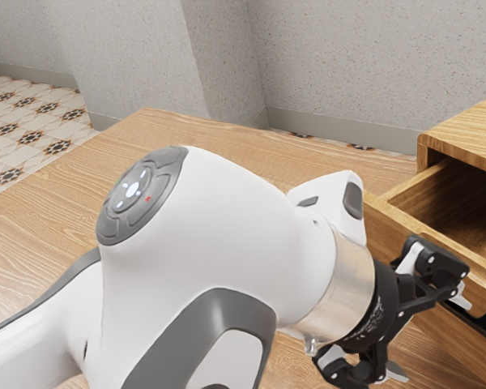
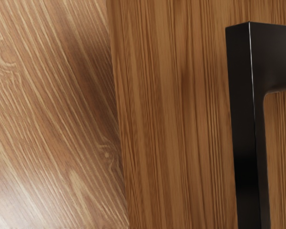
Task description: Pull the drawer handle with one arm to open the drawer
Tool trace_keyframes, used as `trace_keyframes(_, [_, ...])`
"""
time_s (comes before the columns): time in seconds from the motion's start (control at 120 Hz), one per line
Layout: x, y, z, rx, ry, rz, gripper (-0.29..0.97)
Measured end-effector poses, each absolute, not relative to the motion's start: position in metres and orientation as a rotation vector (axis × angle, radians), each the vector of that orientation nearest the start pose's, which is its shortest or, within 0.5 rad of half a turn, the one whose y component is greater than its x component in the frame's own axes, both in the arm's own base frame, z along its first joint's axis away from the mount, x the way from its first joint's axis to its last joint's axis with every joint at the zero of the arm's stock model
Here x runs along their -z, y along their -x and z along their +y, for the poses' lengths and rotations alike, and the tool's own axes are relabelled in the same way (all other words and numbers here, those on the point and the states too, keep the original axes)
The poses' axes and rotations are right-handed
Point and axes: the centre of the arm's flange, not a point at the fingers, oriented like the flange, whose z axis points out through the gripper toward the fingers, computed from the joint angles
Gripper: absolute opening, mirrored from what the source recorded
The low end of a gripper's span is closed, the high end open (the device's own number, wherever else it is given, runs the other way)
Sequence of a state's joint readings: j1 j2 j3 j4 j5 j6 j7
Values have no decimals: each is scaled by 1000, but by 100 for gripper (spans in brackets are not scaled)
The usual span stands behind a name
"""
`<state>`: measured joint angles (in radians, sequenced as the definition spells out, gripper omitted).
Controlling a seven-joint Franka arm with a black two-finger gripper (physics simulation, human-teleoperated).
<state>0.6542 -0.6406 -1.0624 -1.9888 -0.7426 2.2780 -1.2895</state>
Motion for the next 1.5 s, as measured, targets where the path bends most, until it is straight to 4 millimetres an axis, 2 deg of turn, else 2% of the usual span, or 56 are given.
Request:
trace_keyframes(0.483, [-632,-364,-320,-435,-2137,1291,65])
trace_keyframes(0.575, [-633,-363,-318,-435,-2132,1292,65])
trace_keyframes(0.708, [-646,-363,-315,-446,-2113,1278,65])
trace_keyframes(0.958, [-644,-369,-317,-444,-2121,1276,65])
trace_keyframes(1.292, [-624,-384,-323,-463,-2155,1308,65])
trace_keyframes(1.5, [-616,-376,-323,-454,-2168,1308,65])
